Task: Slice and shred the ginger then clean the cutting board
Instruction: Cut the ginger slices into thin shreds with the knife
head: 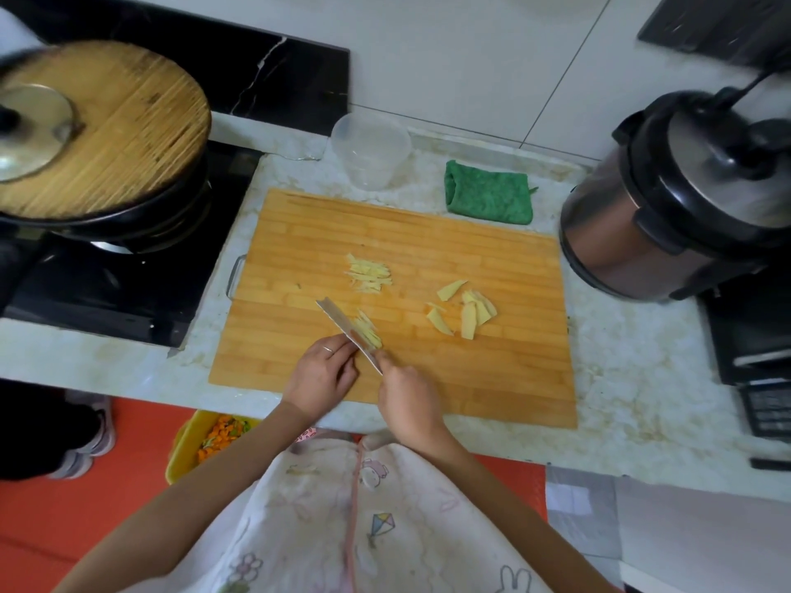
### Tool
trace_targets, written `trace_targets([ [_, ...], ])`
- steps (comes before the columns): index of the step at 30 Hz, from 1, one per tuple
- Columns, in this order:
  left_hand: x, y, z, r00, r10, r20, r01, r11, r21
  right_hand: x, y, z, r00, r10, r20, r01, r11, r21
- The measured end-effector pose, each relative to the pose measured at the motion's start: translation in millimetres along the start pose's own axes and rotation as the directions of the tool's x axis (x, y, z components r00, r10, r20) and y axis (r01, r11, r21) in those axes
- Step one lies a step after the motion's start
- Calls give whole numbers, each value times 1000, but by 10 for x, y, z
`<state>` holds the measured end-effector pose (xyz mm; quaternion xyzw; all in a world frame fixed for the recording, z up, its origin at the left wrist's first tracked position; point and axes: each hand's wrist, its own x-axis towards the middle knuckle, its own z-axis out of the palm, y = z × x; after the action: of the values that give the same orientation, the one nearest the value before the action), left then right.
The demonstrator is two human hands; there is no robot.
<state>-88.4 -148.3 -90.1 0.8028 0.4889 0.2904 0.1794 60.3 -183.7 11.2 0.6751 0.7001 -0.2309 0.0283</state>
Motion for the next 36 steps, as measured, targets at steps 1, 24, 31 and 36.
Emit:
trace_targets([
  [1, 4, 2, -7, 1000, 5, 1, -5, 1000, 0, -44, 25, -8, 1000, -8, 6, 8, 1000, -3],
  [24, -2, 2, -16, 999, 9, 41, -10, 1000, 19, -1, 17, -41, 1000, -18, 12, 18, 999, -29],
  [31, 11, 11, -11, 999, 13, 30, -14, 999, 31, 147, -50, 13, 1000, -5, 9, 5, 999, -43],
  [36, -6, -13, 4, 1000, 22, 21, -23, 999, 28, 100, -38, -36, 1000, -26, 13, 27, 999, -38],
])
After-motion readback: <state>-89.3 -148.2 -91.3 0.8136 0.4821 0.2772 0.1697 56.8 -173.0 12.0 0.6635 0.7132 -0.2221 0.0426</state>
